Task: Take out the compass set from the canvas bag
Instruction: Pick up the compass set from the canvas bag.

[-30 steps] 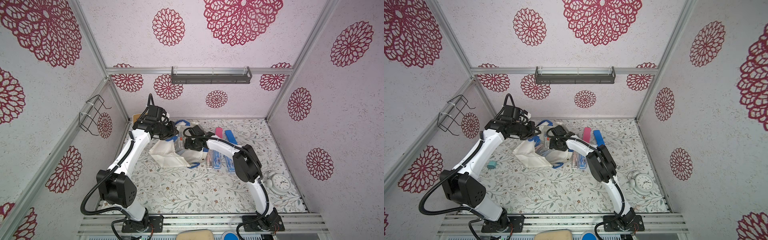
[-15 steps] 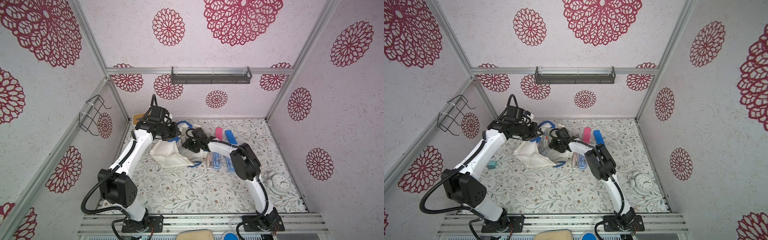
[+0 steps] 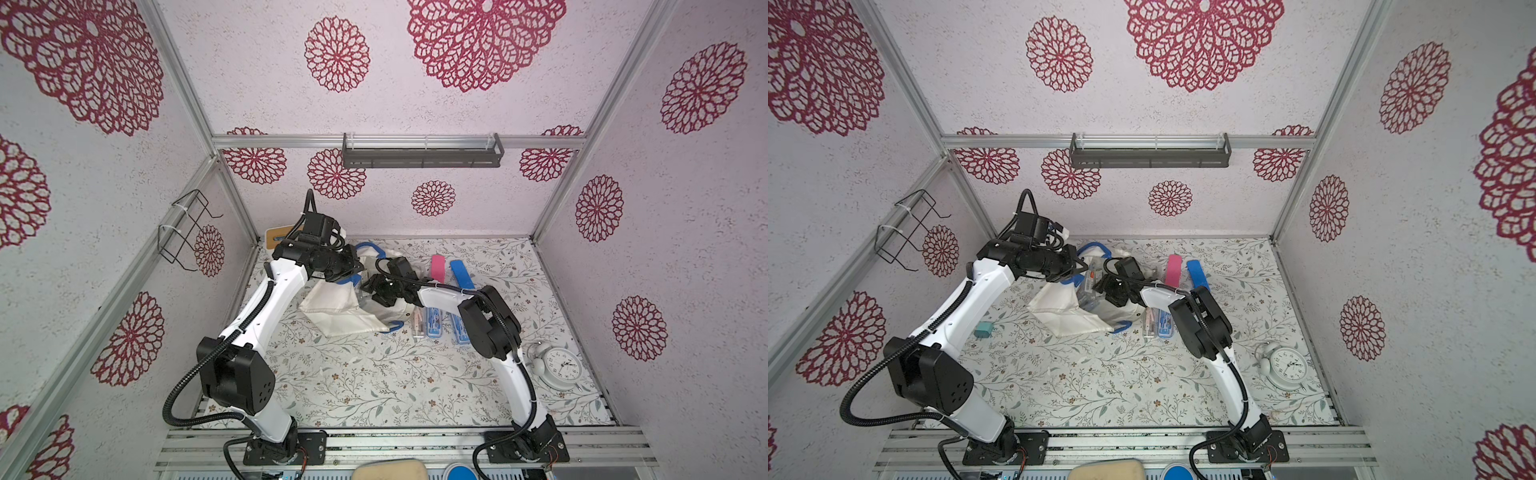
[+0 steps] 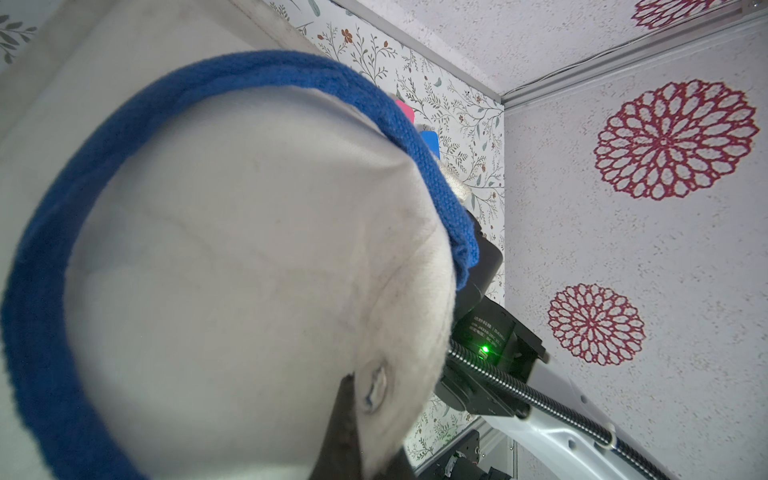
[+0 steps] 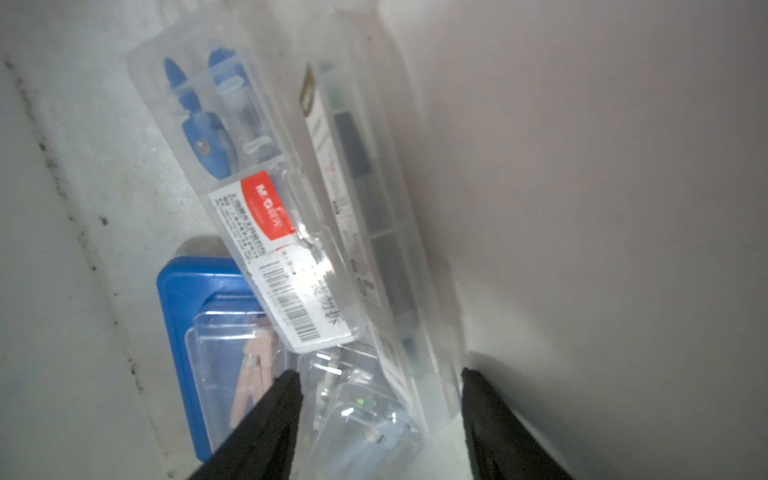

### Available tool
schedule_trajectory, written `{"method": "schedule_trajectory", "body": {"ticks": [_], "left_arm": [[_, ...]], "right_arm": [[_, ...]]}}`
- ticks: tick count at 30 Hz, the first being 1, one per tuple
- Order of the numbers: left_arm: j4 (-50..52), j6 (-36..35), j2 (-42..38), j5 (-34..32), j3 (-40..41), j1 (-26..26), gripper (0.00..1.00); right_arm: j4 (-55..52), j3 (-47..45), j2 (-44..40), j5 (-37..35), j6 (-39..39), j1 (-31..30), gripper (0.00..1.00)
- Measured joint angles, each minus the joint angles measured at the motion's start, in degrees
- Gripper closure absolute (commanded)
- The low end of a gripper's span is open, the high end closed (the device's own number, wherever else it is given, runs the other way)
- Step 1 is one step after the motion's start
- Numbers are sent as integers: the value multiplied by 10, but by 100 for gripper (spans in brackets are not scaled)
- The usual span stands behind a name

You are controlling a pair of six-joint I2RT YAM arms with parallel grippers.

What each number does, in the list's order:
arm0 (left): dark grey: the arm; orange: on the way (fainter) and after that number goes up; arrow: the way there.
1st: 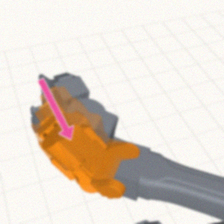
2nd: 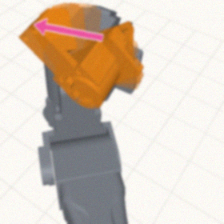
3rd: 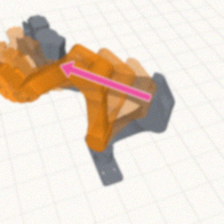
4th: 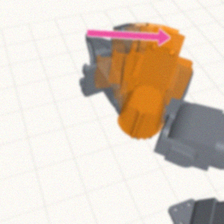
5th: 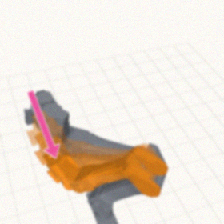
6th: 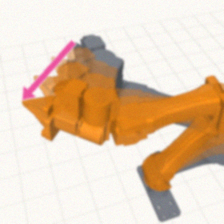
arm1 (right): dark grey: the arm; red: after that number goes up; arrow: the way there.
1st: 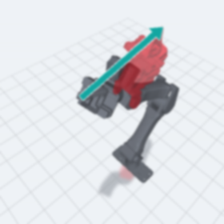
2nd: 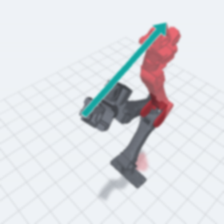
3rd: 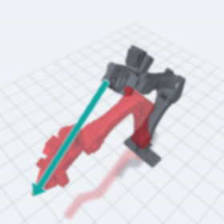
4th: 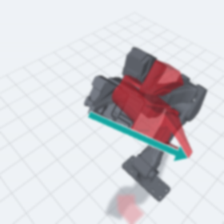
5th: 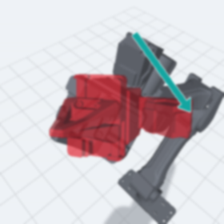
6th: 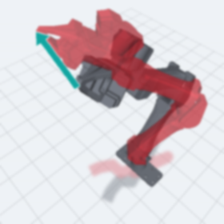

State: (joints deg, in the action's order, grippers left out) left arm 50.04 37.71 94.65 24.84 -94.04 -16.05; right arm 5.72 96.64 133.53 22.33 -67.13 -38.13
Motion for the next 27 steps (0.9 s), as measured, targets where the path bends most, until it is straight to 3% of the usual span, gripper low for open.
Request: {"method": "schedule_trajectory", "body": {"ticks": [3, 6, 10, 12, 20, 27], "left_arm": [[1, 1, 0, 0, 0, -2, 100], [2, 1, 0, -1, 0, -5, 100], [2, 3, 0, -1, 0, -8, 100], [2, 3, 0, -2, 0, -9, 100], [1, 3, 4, -6, -3, -9, 100], [-1, 6, 5, -11, -3, -9, 100]], "right_arm": [[51, -27, 4, 14, -31, 4, 60], [99, -50, 4, 24, -51, 6, 62], [139, -61, 4, 27, -74, 9, 44], [142, -58, 4, 30, -81, 10, 44], [147, -30, 25, 35, -100, 10, 73], [163, -49, 14, 40, -98, 12, 81]]}}
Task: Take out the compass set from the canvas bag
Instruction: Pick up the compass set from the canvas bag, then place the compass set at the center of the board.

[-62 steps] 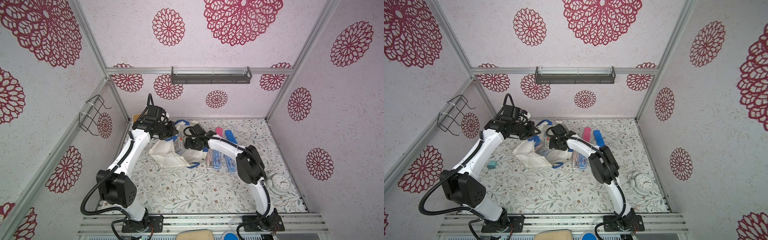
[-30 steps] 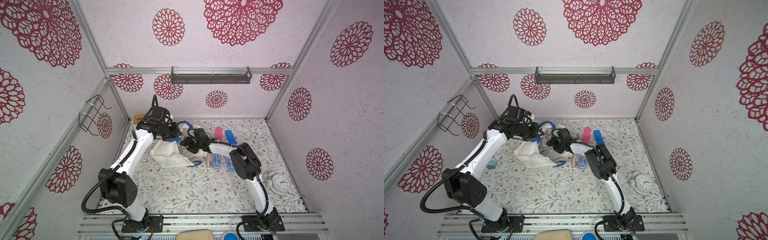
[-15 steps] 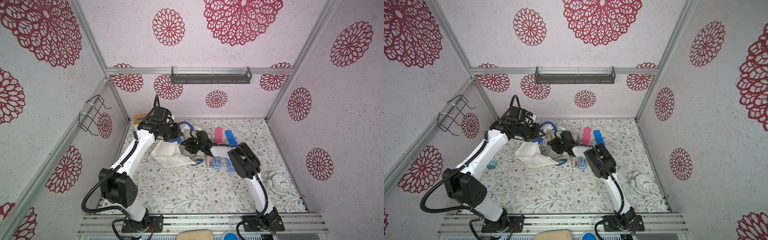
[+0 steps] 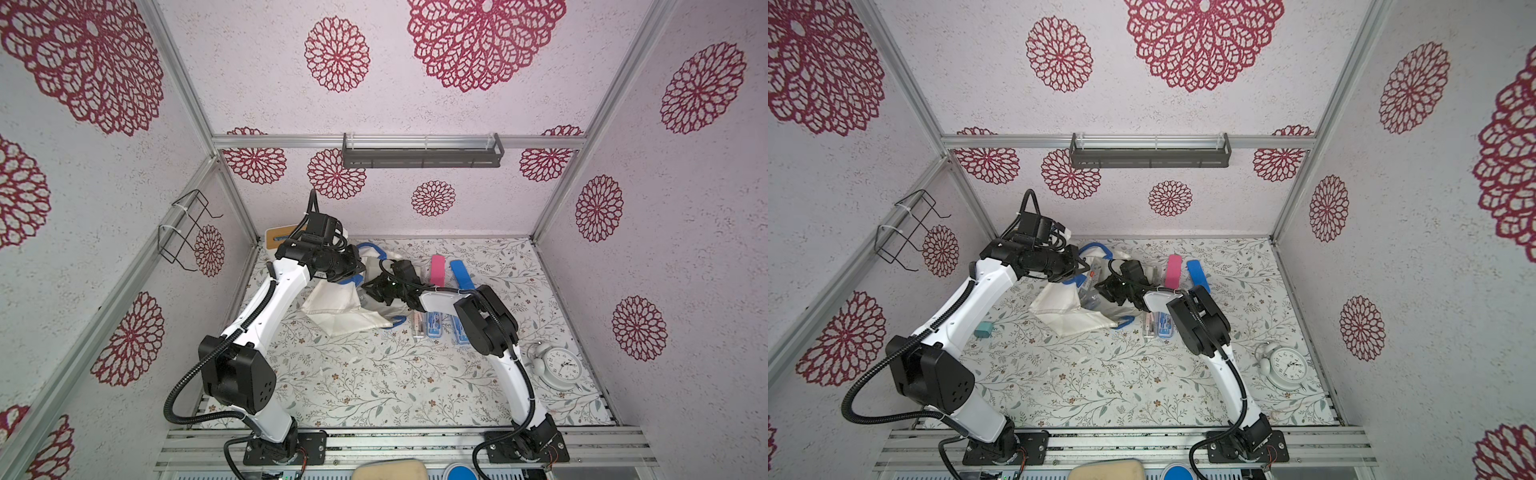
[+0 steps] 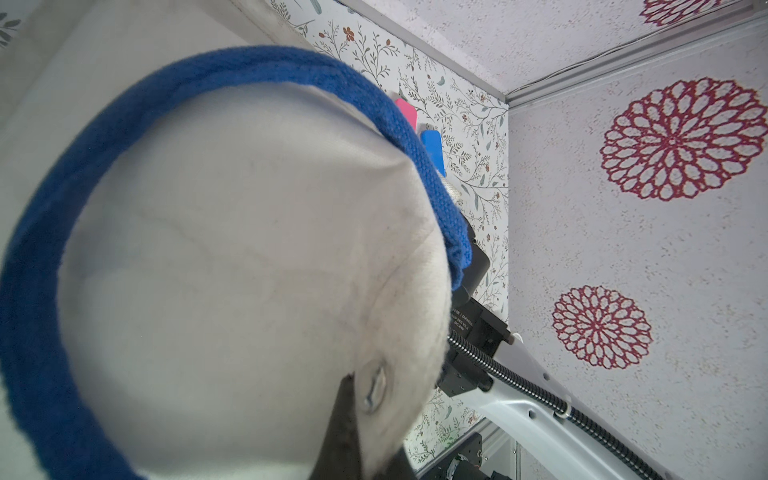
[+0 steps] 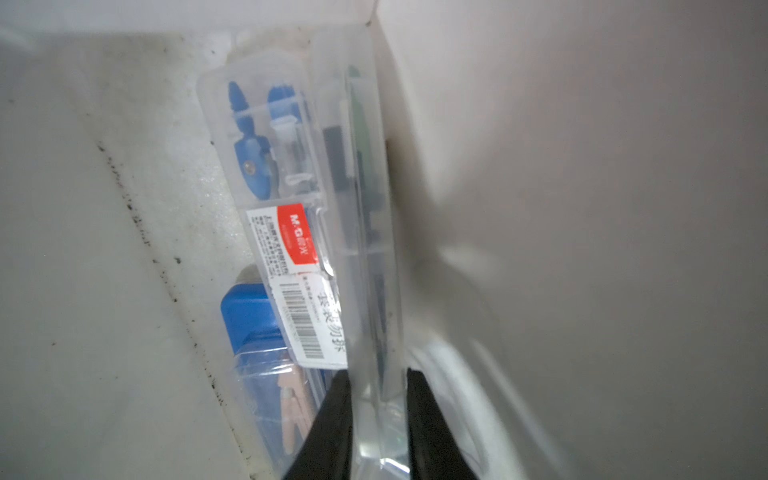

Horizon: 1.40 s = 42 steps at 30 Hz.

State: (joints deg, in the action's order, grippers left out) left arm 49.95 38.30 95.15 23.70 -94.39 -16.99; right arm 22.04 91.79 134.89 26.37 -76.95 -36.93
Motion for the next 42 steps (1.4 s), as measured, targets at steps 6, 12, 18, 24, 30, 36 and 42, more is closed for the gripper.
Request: {"method": "schedule_trajectory", "body": {"ticks": [6, 12, 18, 24, 30, 36, 42], "left_arm": [[-11, 9, 0, -3, 0, -1, 100], [-37, 19, 1, -16, 1, 5, 100], [-60, 24, 1, -19, 6, 14, 100], [-77, 25, 1, -13, 16, 25, 100], [-84, 24, 1, -2, 21, 56, 100], [-76, 12, 1, 13, 24, 108, 100], [-43, -12, -9, 16, 25, 166, 100]], "right_arm": [[-43, -53, -63, 2, 21, 12, 83], [-138, -71, -139, 22, 74, 24, 83], [-205, -78, -206, 41, 138, 30, 84], [-276, -78, -249, 50, 202, 41, 84], [-337, -78, -300, 66, 272, 69, 85], [-384, -80, -376, 76, 342, 90, 85], [-396, -80, -442, 80, 369, 125, 85]]}}
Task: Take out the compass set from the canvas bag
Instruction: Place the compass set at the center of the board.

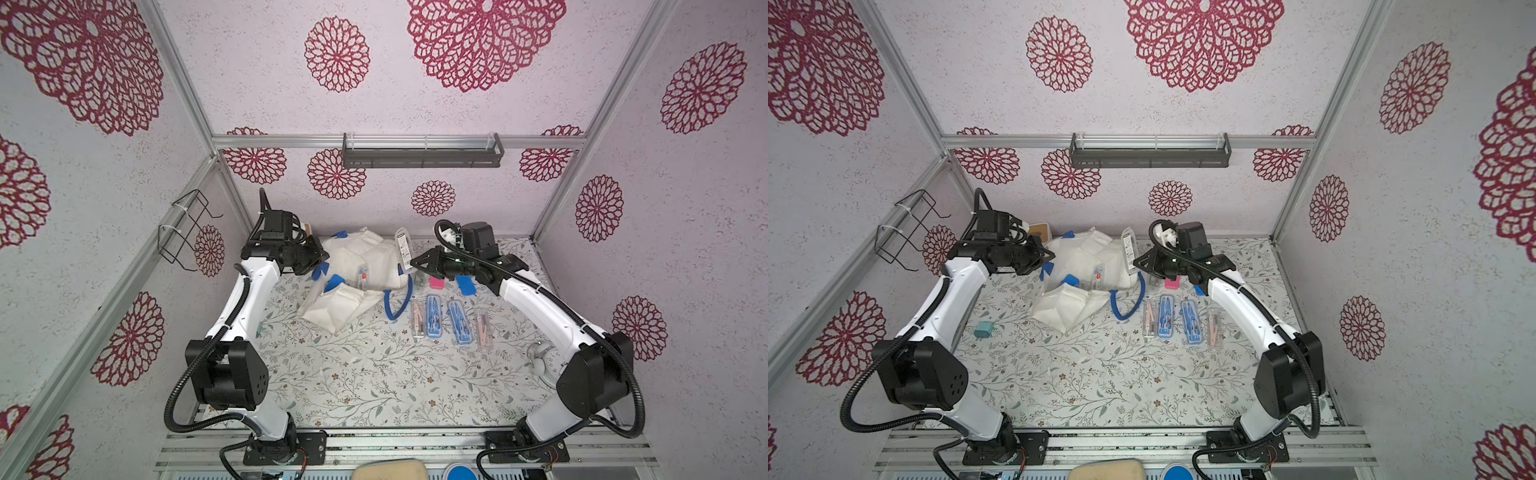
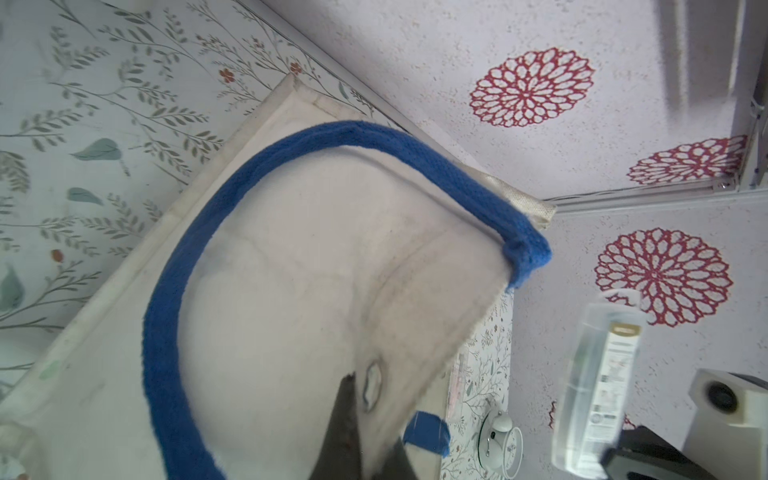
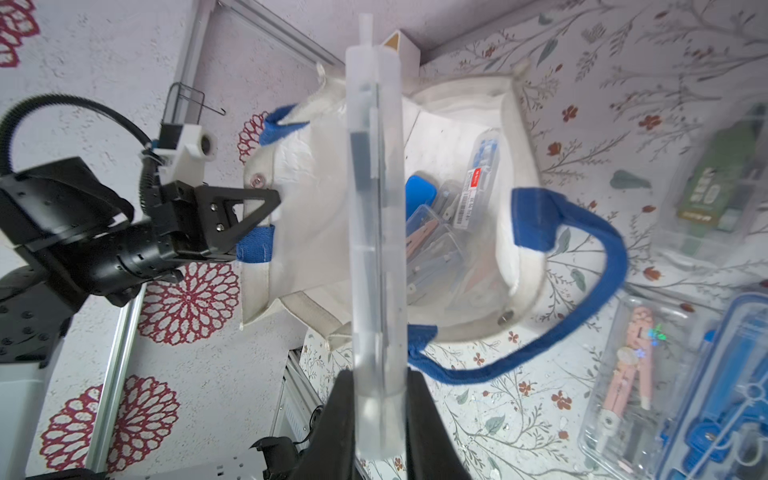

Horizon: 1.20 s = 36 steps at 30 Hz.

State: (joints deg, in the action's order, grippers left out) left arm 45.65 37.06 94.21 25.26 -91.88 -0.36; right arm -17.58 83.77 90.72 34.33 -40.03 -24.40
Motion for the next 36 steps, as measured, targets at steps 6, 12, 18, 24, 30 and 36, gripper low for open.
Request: {"method": "schedule_trajectory", "body": {"ticks": [6, 12, 18, 24, 30, 36], "left_arm": [[32, -20, -26, -1, 4, 48, 100], [68, -37, -36, -3, 5, 78, 100], [90, -50, -36, -5, -2, 83, 100], [104, -58, -31, 7, -16, 81, 100], [108, -62, -18, 19, -21, 69, 100], [104, -62, -12, 26, -29, 45, 100]], "right_arm": [[24, 1, 16, 0, -3, 38, 85], [50, 19, 111, -26, -31, 42, 85], [104, 20, 229, -46, -99, 38, 85], [148, 28, 317, -57, -173, 30, 84], [166, 56, 343, -62, -216, 9, 83], [194, 64, 357, -55, -244, -4, 82]]}}
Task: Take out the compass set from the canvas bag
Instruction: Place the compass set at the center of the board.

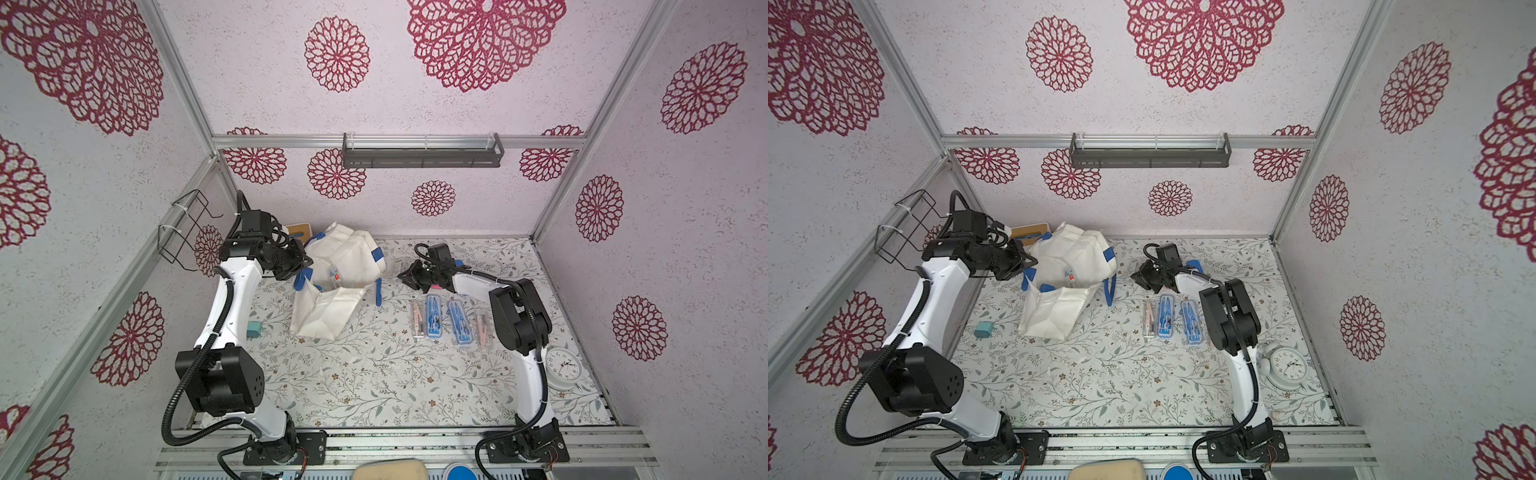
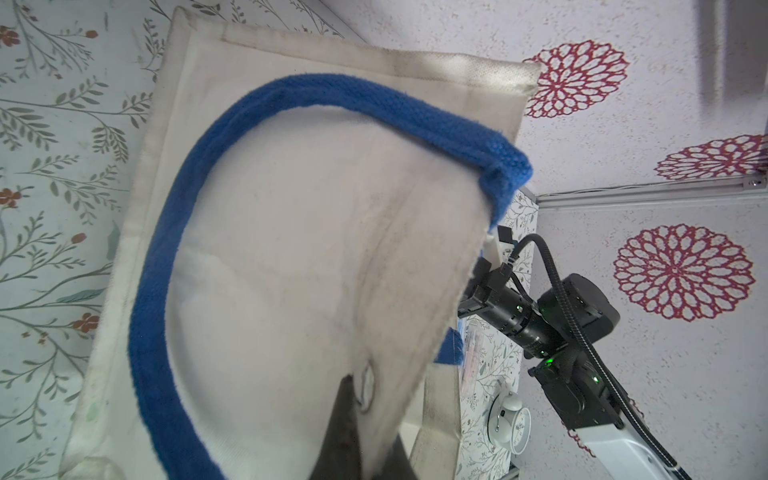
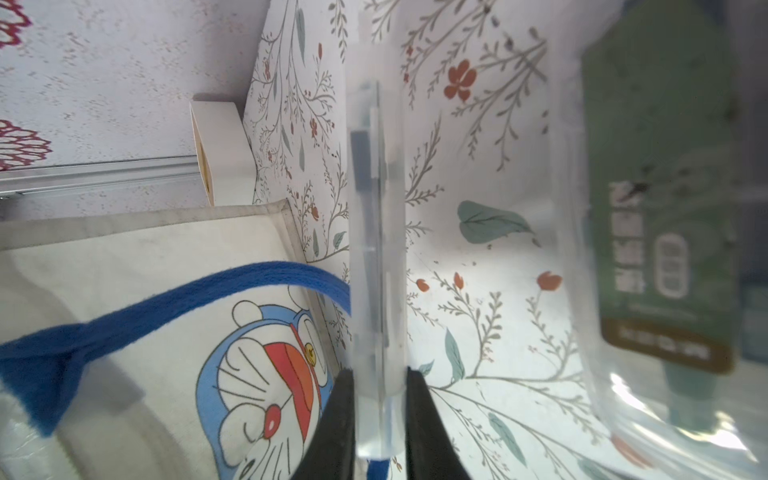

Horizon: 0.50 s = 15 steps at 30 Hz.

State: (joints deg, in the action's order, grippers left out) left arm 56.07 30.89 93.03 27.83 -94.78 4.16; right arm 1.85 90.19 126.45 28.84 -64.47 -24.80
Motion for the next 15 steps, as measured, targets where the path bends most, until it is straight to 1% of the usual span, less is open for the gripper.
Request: {"method": "schedule_trajectory", "body": {"ticks": [2, 3, 5, 6, 8, 11, 15], "left_arm": [[-2, 2, 0, 0, 0, -6, 100], [-2, 2, 1, 1, 0, -9, 100], [-5, 3, 2, 2, -1, -12, 100], [-6, 4, 3, 2, -1, -13, 100], [-7, 5, 4, 2, -1, -15, 100], [-9, 6, 4, 2, -2, -18, 100], [-9, 7, 4, 1, -3, -21, 100]], "right_arm": [[1, -1, 10, 2, -6, 0, 76], [3, -3, 14, 4, -7, 1, 71], [6, -12, 15, 6, -13, 1, 55], [8, -18, 15, 7, -15, 2, 49], [10, -28, 14, 9, -15, 2, 39], [10, -42, 0, 10, -10, 2, 34], [-1, -45, -33, 4, 5, 2, 33]]}}
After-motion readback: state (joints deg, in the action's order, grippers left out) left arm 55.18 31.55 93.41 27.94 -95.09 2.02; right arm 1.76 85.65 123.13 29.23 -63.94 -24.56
